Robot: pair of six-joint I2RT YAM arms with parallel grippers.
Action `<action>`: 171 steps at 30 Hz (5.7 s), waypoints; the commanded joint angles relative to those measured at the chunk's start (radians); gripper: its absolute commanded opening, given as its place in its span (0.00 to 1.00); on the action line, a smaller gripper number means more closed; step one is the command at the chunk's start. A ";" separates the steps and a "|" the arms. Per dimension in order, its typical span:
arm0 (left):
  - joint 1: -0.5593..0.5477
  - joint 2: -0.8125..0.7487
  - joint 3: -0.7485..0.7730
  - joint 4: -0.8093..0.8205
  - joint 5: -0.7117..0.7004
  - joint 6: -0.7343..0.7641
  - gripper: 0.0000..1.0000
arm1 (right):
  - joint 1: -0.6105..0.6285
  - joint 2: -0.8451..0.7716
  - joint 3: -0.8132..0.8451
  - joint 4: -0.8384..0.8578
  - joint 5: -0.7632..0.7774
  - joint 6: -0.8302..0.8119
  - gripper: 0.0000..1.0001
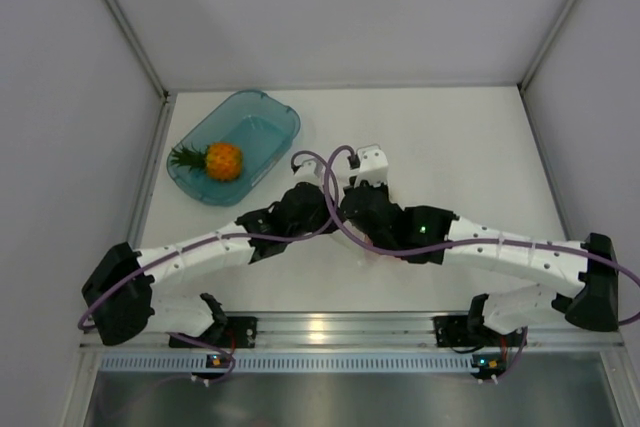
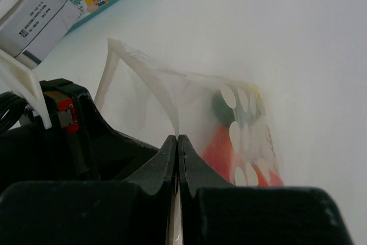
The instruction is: Open the zip-top bag and remove the fake food
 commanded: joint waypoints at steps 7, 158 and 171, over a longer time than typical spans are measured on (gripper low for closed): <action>-0.080 -0.009 -0.037 0.279 0.066 0.092 0.00 | -0.013 0.011 0.054 0.028 0.041 0.022 0.00; -0.159 0.278 0.089 0.479 0.123 0.500 0.00 | -0.456 -0.333 -0.251 0.097 -0.443 -0.258 0.00; -0.157 0.252 0.157 0.491 -0.154 0.428 0.00 | -0.353 -0.351 -0.306 0.164 -0.450 -0.249 0.00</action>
